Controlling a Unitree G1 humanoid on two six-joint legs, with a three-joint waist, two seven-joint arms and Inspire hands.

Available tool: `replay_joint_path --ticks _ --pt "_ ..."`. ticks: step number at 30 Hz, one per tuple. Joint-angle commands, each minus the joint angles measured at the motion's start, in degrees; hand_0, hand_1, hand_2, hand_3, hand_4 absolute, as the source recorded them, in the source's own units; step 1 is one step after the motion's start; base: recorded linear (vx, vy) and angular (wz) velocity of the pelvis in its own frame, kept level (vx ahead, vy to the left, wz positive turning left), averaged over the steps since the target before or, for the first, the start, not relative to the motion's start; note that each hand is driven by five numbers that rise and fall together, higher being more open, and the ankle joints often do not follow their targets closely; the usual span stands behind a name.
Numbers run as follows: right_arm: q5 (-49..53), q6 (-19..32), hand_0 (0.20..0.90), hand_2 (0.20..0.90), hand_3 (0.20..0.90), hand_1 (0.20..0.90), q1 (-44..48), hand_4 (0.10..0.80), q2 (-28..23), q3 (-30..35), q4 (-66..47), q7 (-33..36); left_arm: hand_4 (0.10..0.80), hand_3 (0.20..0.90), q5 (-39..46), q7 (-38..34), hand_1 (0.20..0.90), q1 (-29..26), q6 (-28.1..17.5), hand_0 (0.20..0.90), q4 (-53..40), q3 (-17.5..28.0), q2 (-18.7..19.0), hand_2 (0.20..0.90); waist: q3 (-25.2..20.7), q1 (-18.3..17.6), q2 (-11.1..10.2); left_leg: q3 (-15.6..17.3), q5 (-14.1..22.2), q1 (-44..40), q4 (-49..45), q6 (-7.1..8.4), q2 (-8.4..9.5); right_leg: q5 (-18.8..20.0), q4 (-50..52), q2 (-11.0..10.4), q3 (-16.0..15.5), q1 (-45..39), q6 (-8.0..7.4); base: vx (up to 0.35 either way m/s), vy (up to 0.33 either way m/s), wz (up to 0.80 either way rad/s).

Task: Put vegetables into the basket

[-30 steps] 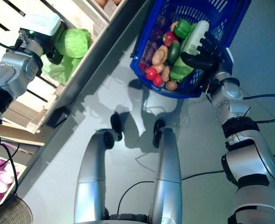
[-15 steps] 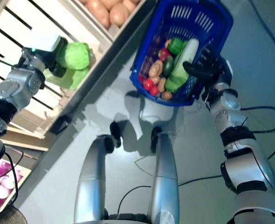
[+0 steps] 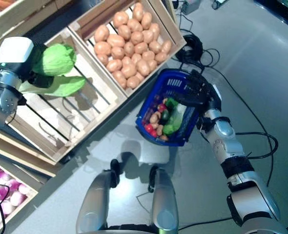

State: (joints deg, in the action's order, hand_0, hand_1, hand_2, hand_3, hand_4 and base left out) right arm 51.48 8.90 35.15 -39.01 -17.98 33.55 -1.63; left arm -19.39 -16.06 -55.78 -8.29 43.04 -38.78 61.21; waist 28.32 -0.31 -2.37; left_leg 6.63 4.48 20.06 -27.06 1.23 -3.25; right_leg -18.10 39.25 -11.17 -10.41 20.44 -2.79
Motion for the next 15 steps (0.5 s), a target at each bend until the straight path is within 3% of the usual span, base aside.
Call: replay_joint_path --ticks 1,6,9,15 --pt "-3.51 2.84 0.900 0.900 0.900 0.900 -4.76 0.800 1.36 4.73 -3.59 -3.83 0.400 0.300 5.90 -4.05 0.300 5.81 -1.88 0.300 -2.96 9.34 -0.28 0.300 -12.74 -0.26 2.91 0.51 1.56 -8.41 5.07 1.34 0.19 10.13 -15.41 -1.68 -1.94 -9.83 -0.14 0.172 -0.012 0.11" --pt "-6.64 0.67 0.900 0.900 0.900 0.900 -9.99 0.800 4.13 5.45 -4.86 -9.27 0.400 0.300 25.08 2.78 0.300 15.15 -6.03 0.300 -6.06 20.60 -5.19 0.300 -18.14 0.62 3.10 0.45 -0.60 -16.17 13.24 1.73 1.03 12.14 -24.96 -0.30 -3.12 -18.82 -1.05 0.191 -0.020 0.12" --pt "-9.54 -1.49 0.900 0.900 0.900 0.900 -11.98 0.800 6.60 4.56 -5.89 -14.70 0.400 0.300 37.93 10.29 0.300 19.73 -7.27 0.300 -9.23 27.01 -12.73 0.300 -20.93 0.96 2.87 -0.05 -1.61 -19.97 17.58 1.82 1.21 13.81 -29.60 0.67 -3.31 -22.68 -1.54 0.127 -0.040 0.08" --pt "-9.29 -4.27 0.900 0.900 0.900 0.900 -12.91 0.800 9.60 3.18 -8.43 -18.67 0.400 0.300 54.30 19.45 0.300 23.38 -7.04 0.300 -12.87 30.26 -21.71 0.300 -22.90 0.95 2.47 -0.11 -1.83 -22.82 20.20 1.73 1.10 14.57 -31.88 1.39 -3.23 -25.12 -1.73 0.044 -0.037 0.07"
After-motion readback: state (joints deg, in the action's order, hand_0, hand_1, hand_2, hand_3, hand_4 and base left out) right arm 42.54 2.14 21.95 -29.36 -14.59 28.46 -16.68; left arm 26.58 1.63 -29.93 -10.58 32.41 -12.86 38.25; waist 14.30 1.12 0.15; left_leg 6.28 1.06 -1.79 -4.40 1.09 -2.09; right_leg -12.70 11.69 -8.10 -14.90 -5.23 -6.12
